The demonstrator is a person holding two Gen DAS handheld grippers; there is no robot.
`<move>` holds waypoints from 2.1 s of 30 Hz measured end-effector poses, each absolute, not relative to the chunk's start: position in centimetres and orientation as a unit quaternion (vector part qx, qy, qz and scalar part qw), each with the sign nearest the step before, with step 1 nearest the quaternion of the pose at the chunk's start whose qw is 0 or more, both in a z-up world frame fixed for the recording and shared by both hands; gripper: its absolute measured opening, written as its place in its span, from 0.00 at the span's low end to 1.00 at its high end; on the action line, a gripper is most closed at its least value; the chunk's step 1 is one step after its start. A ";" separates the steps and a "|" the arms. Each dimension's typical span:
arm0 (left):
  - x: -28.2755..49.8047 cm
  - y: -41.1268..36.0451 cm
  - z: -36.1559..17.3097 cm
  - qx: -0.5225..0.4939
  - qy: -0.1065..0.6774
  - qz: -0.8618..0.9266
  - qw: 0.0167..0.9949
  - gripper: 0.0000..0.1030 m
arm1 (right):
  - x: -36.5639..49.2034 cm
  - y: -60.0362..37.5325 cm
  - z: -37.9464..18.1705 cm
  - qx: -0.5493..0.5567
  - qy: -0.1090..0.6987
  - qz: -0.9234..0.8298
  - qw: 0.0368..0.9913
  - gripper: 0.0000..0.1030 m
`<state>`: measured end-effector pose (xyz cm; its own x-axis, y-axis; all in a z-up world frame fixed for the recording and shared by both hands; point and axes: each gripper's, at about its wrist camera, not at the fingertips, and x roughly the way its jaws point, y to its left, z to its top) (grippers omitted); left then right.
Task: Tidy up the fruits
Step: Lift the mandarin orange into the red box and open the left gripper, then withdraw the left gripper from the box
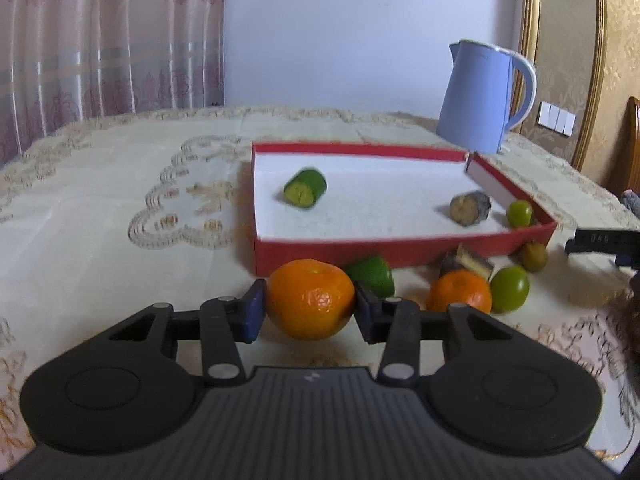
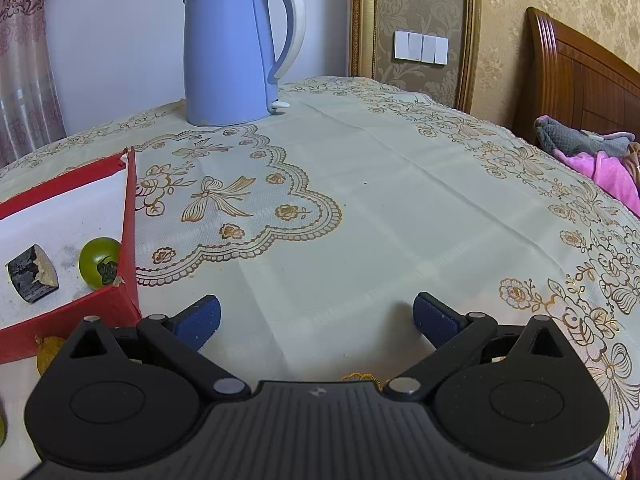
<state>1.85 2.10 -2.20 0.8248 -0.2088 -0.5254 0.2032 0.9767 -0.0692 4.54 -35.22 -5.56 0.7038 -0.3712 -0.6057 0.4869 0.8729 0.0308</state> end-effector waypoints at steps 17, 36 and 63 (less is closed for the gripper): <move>10.8 -4.1 0.8 0.027 0.268 -0.127 0.955 0.40 | 4.6 -35.3 -5.6 0.099 0.304 -0.232 0.919 1.00; 16.5 -6.6 -2.1 0.050 0.294 -0.084 0.951 0.88 | 4.5 -35.3 -5.6 0.099 0.304 -0.232 0.919 1.00; 3.3 -0.1 -1.7 0.007 0.270 -0.062 0.961 0.98 | 4.5 -35.4 -5.6 0.101 0.303 -0.231 0.919 1.00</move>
